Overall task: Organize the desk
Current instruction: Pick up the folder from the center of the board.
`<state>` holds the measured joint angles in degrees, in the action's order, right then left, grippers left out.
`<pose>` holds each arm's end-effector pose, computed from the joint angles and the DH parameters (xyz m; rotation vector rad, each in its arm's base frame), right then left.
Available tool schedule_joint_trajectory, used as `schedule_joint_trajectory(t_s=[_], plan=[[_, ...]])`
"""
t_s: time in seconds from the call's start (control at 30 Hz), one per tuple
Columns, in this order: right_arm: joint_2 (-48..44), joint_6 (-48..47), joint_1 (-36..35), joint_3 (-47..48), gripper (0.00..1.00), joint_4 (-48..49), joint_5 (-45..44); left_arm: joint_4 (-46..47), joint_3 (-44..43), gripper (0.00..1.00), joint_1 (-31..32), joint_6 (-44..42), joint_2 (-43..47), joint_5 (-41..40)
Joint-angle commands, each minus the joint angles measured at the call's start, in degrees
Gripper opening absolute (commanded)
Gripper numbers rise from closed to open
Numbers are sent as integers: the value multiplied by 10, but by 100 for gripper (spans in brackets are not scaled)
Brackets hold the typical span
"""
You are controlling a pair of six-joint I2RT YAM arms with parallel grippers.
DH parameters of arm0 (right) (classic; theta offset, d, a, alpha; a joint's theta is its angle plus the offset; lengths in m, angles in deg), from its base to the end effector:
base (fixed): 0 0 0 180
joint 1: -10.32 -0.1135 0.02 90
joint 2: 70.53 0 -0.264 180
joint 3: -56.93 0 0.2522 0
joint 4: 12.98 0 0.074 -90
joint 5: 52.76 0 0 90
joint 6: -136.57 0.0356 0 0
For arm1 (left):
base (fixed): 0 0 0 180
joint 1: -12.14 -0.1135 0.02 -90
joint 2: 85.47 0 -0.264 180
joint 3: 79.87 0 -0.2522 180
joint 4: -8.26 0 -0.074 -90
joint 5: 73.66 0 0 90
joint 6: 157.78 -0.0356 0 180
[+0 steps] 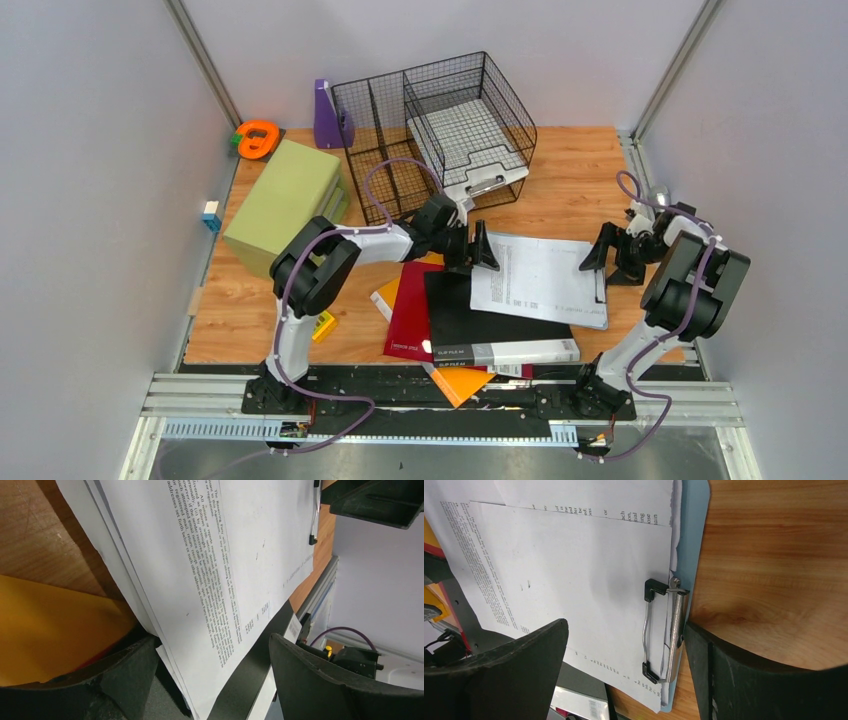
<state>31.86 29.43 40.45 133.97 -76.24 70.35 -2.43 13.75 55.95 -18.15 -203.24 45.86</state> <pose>0.2754 -0.1373 0.1596 0.3059 2.7762 0.7470 0.3026 -0.3146 0.1454 0.1729 2.6248 -1.3171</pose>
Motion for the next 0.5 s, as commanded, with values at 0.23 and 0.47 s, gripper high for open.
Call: schedule_joint_trajectory(t_s=[0.23, 0.47], plan=[[26, -6, -31, -59, 87, 12, -12, 232, 56, 83, -1, 109, -56, 101], [31, -9, -31, -61, 87, 16, -13, 375, 83, 76, -3, 188, -49, 147]])
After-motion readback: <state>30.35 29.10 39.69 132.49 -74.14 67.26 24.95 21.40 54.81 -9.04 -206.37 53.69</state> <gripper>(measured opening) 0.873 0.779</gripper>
